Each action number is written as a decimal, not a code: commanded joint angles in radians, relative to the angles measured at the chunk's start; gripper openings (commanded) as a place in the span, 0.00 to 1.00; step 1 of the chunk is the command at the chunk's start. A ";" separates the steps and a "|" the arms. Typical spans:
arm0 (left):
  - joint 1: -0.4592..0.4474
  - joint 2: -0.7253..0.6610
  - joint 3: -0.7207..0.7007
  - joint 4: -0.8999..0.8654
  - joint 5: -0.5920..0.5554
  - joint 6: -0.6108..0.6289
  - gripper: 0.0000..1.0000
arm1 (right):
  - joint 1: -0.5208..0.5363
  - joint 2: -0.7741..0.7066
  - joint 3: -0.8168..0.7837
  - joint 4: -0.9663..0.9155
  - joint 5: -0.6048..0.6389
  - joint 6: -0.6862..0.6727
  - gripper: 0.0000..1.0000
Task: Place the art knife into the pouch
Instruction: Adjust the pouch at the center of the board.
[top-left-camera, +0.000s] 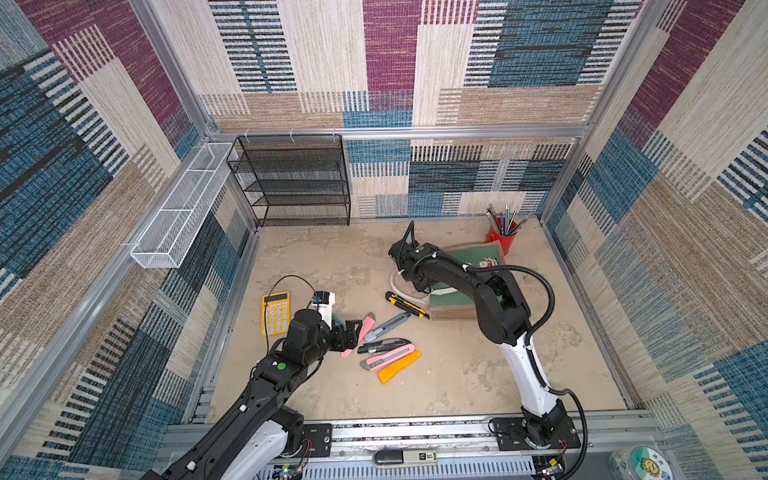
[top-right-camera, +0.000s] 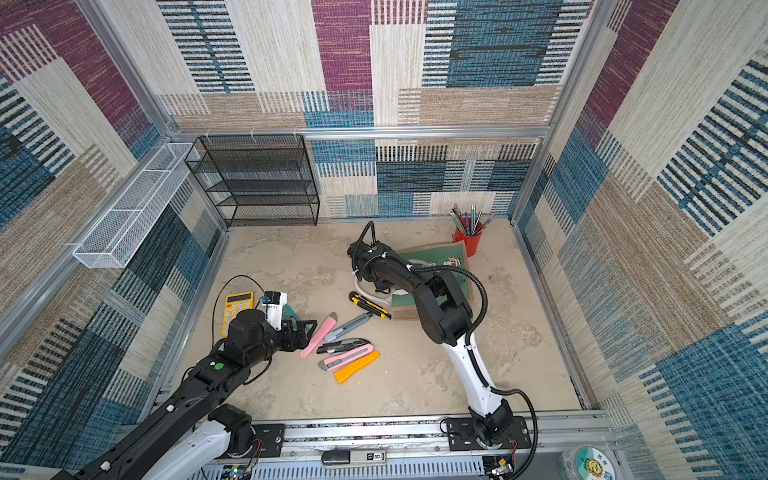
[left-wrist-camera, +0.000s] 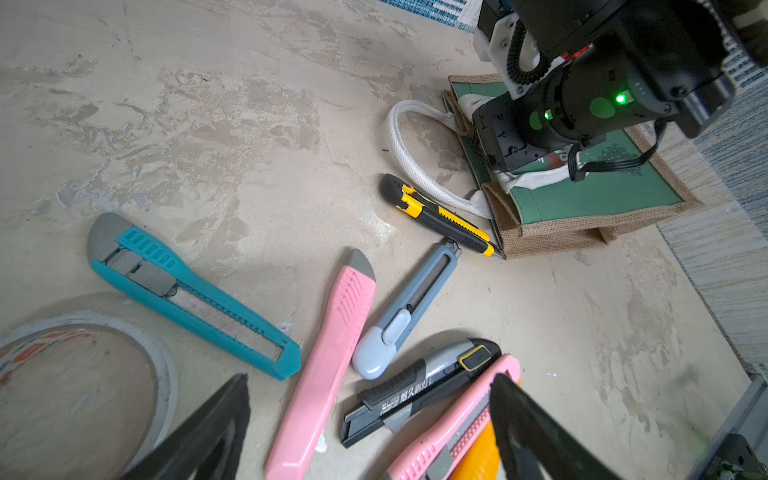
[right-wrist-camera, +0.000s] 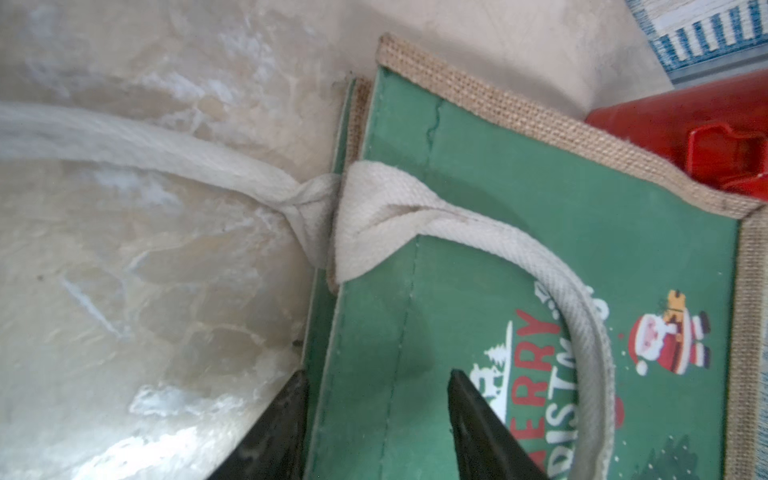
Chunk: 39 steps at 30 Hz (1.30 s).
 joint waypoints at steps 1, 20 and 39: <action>0.000 -0.005 -0.007 0.020 0.005 0.001 0.92 | 0.002 0.026 0.017 -0.071 0.096 0.045 0.55; 0.000 -0.054 -0.032 0.020 -0.021 -0.007 0.93 | 0.020 0.051 0.015 -0.191 0.298 0.177 0.26; 0.000 -0.084 -0.035 0.003 -0.030 -0.007 0.94 | 0.008 0.100 -0.048 -0.189 0.331 0.228 0.30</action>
